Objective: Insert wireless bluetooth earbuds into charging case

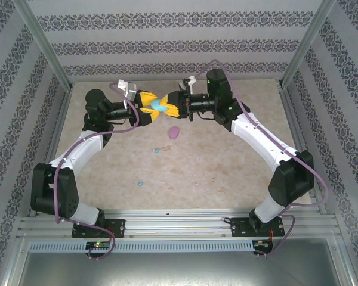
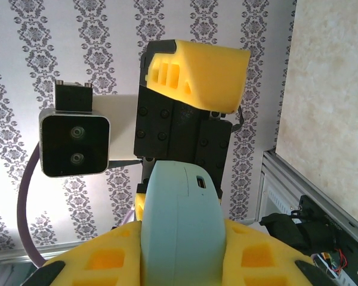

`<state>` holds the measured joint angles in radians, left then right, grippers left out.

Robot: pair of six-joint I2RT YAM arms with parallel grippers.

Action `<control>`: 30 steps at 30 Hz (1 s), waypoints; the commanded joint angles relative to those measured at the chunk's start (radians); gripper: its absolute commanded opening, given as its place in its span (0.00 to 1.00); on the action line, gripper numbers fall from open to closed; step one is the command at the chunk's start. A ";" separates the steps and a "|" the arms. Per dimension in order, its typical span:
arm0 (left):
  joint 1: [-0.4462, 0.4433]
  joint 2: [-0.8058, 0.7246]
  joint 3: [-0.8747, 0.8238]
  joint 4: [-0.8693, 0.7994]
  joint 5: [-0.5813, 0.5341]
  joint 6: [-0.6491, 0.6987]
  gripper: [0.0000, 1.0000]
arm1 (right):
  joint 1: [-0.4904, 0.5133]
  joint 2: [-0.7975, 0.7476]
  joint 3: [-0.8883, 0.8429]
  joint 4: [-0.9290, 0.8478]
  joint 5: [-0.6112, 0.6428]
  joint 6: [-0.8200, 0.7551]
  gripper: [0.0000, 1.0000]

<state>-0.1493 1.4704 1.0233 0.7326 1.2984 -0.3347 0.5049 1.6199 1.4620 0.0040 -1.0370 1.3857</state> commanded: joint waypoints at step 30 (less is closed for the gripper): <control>-0.022 -0.010 0.023 0.039 -0.021 -0.015 0.63 | 0.010 -0.018 -0.004 0.094 -0.035 0.052 0.11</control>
<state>-0.1711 1.4746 1.0515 0.7490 1.2980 -0.3637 0.5171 1.6211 1.4643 0.0444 -1.0340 1.4189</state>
